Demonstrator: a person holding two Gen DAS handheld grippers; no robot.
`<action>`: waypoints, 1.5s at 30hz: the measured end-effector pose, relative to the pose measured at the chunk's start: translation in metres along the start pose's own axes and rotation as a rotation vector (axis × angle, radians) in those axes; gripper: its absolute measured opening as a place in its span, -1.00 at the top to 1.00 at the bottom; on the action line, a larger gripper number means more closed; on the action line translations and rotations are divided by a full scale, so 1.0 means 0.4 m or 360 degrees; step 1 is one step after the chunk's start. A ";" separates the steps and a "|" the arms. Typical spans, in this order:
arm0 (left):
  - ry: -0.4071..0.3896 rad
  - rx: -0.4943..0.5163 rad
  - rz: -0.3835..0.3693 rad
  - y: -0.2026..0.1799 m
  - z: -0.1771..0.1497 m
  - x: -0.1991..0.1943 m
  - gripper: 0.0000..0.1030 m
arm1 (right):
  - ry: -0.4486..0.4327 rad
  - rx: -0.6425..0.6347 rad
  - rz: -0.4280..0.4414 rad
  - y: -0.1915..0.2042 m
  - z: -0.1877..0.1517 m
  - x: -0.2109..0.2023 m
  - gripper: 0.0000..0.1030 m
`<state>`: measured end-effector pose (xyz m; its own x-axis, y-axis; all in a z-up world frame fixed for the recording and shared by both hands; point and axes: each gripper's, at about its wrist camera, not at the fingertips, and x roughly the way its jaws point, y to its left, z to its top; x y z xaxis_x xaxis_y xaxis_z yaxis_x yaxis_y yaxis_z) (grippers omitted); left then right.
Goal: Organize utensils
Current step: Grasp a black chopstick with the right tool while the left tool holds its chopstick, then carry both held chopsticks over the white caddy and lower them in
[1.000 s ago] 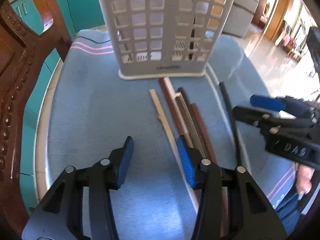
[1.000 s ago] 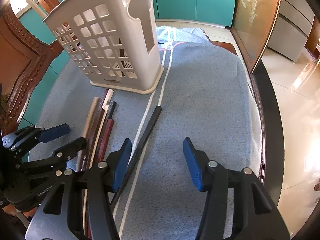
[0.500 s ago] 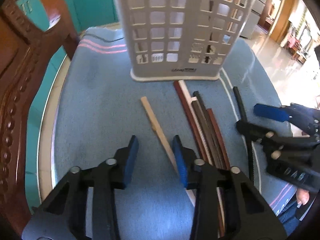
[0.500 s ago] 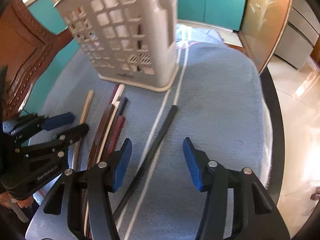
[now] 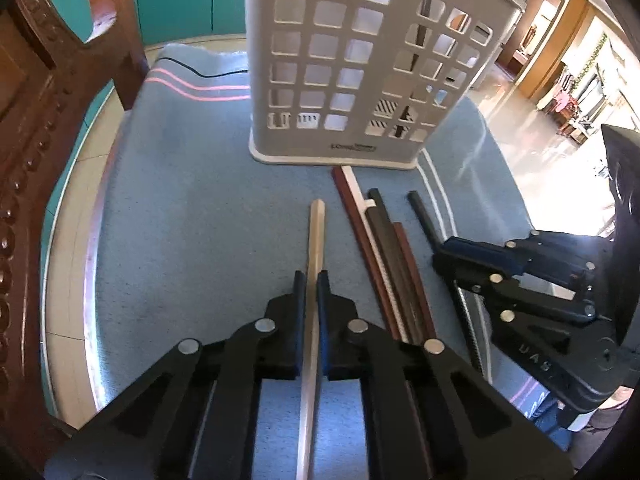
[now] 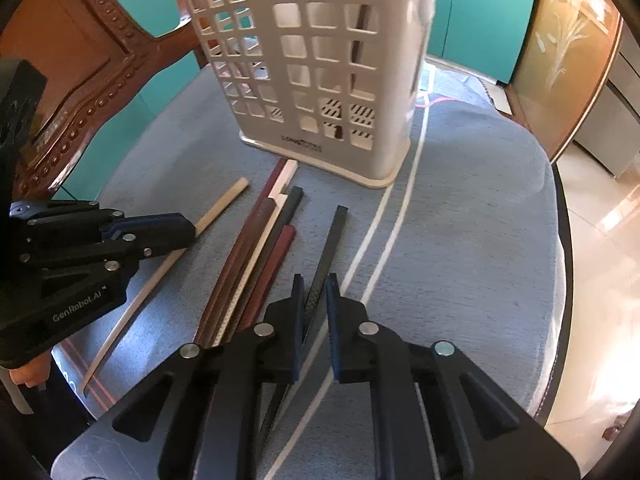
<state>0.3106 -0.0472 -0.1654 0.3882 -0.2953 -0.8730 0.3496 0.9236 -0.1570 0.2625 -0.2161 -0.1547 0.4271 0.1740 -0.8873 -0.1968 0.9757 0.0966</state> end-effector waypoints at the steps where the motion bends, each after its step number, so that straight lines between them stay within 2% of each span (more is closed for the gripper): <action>1: -0.0002 0.0003 0.0012 -0.001 0.001 -0.001 0.86 | 0.0003 0.0005 -0.0009 0.000 0.000 0.001 0.75; 9: 0.0017 0.0037 0.0176 -0.045 0.026 0.027 0.78 | -0.0013 -0.0008 -0.0123 0.006 0.013 0.007 0.64; 15: -0.0001 0.0098 0.0332 -0.084 0.050 0.042 0.73 | -0.0024 0.0021 -0.0134 0.005 0.024 0.018 0.55; 18: -0.0014 0.0133 0.0378 -0.114 0.060 0.053 0.73 | -0.0025 0.0012 -0.0137 0.003 0.042 0.024 0.52; 23: -0.0028 0.0173 0.0407 -0.139 0.050 0.053 0.73 | -0.0033 -0.0005 -0.0137 -0.002 0.027 0.014 0.52; 25: -0.0032 0.0179 0.0408 -0.149 0.051 0.054 0.73 | -0.0037 -0.0006 -0.0128 -0.001 0.023 0.013 0.55; 28: -0.0039 0.0191 0.0411 -0.159 0.048 0.056 0.84 | -0.0043 0.0022 -0.0077 -0.018 0.018 0.006 0.75; 32: -0.0063 0.0165 0.0424 -0.146 0.043 0.050 0.86 | -0.0092 0.0041 -0.0046 -0.038 0.019 -0.024 0.79; 35: -0.0134 0.0154 0.0424 -0.136 0.039 0.018 0.86 | -0.0190 0.0052 -0.0014 -0.051 0.020 -0.079 0.81; 38: -0.0262 0.0157 0.0404 -0.146 0.036 -0.052 0.86 | -0.0290 0.0057 0.0026 -0.059 0.022 -0.147 0.83; 45: -0.0643 0.0198 0.0278 -0.192 0.000 -0.305 0.87 | -0.0682 0.0015 0.0153 -0.075 -0.023 -0.401 0.87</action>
<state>0.2365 -0.0822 -0.0468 0.7432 -0.2322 -0.6275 0.3394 0.9390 0.0545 0.1917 -0.2743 -0.0195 0.7353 0.3019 -0.6068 -0.2464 0.9531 0.1756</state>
